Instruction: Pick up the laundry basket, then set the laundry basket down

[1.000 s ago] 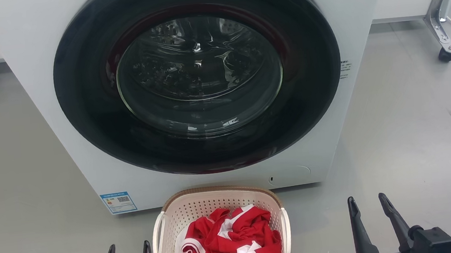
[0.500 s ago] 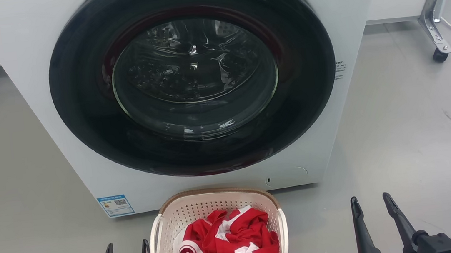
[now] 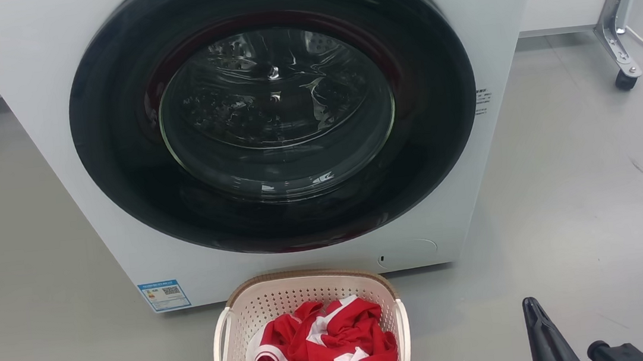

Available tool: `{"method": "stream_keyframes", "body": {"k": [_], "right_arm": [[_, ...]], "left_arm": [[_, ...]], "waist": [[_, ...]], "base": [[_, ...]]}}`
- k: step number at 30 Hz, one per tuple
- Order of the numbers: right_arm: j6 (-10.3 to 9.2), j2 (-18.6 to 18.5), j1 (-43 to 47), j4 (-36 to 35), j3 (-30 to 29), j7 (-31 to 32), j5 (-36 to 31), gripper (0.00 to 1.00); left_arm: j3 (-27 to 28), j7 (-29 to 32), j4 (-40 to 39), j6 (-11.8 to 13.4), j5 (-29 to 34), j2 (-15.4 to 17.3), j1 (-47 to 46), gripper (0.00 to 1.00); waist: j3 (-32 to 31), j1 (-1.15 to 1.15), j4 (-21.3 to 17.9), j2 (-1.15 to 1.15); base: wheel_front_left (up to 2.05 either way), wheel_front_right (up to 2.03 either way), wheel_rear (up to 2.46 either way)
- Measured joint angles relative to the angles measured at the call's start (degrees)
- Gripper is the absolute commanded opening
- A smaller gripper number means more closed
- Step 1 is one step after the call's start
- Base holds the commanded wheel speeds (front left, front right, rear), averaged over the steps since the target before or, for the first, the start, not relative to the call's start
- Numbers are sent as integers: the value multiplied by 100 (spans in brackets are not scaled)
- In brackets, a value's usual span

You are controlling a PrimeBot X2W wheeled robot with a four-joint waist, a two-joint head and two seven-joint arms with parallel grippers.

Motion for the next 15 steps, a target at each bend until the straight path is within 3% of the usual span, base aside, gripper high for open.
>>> {"method": "stream_keyframes", "body": {"k": [15], "right_arm": [[227,18,-136,170,-386,356,1376,0]], "left_arm": [[249,358,158,-211,-1427,-33,-119,0]], "waist": [[-1,0,-4,0]], "base": [[0,0,0]]}}
